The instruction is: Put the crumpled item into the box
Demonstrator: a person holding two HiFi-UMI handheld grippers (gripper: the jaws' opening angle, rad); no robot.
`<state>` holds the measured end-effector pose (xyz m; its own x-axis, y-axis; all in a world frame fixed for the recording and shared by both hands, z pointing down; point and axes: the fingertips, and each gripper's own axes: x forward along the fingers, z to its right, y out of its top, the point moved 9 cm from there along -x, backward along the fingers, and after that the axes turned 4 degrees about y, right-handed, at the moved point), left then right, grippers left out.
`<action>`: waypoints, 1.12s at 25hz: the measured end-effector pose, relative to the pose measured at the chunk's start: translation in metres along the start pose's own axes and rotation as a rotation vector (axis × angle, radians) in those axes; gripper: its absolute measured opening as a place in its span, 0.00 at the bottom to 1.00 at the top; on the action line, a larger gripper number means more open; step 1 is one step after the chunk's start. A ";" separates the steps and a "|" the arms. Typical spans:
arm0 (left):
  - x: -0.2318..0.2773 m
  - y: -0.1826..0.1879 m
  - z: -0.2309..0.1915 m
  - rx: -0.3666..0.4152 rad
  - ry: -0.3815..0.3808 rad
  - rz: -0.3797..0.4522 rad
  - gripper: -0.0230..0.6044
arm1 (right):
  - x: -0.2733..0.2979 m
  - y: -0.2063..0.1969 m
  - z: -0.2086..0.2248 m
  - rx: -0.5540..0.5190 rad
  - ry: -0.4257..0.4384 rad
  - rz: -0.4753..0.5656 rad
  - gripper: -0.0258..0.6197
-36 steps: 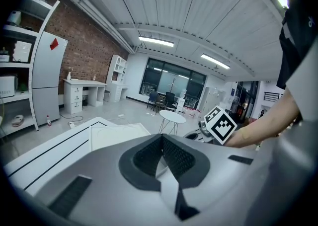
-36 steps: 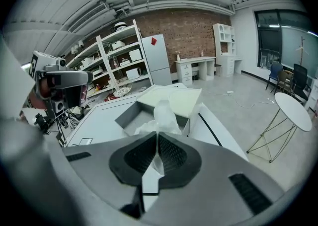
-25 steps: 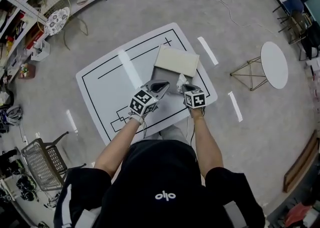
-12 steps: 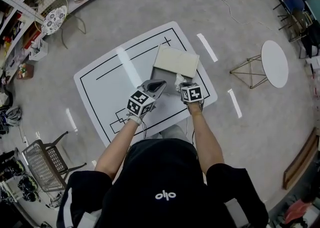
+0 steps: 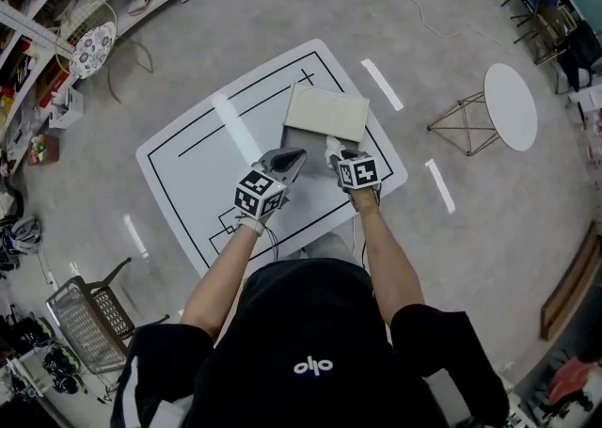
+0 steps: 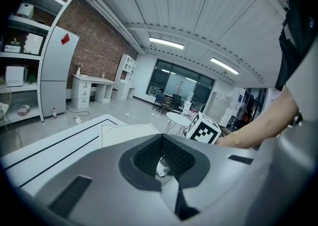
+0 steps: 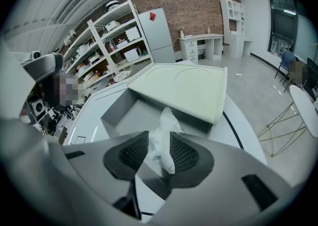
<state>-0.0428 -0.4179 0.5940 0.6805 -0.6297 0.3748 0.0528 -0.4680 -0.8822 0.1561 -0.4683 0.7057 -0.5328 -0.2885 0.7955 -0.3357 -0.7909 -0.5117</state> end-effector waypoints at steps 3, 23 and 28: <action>-0.005 0.001 0.000 -0.001 -0.007 0.013 0.04 | -0.010 0.002 -0.006 -0.005 -0.009 0.030 0.23; -0.044 0.009 0.033 0.050 -0.121 0.105 0.04 | -0.136 -0.007 -0.086 -0.087 -0.123 0.364 0.17; -0.067 0.014 0.044 0.067 -0.116 0.121 0.04 | -0.170 -0.012 -0.108 -0.106 -0.157 0.444 0.10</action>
<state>-0.0554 -0.3551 0.5436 0.7643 -0.6015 0.2324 0.0110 -0.3481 -0.9374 0.1663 -0.3516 0.5416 -0.5214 -0.6702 0.5282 -0.1838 -0.5163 -0.8365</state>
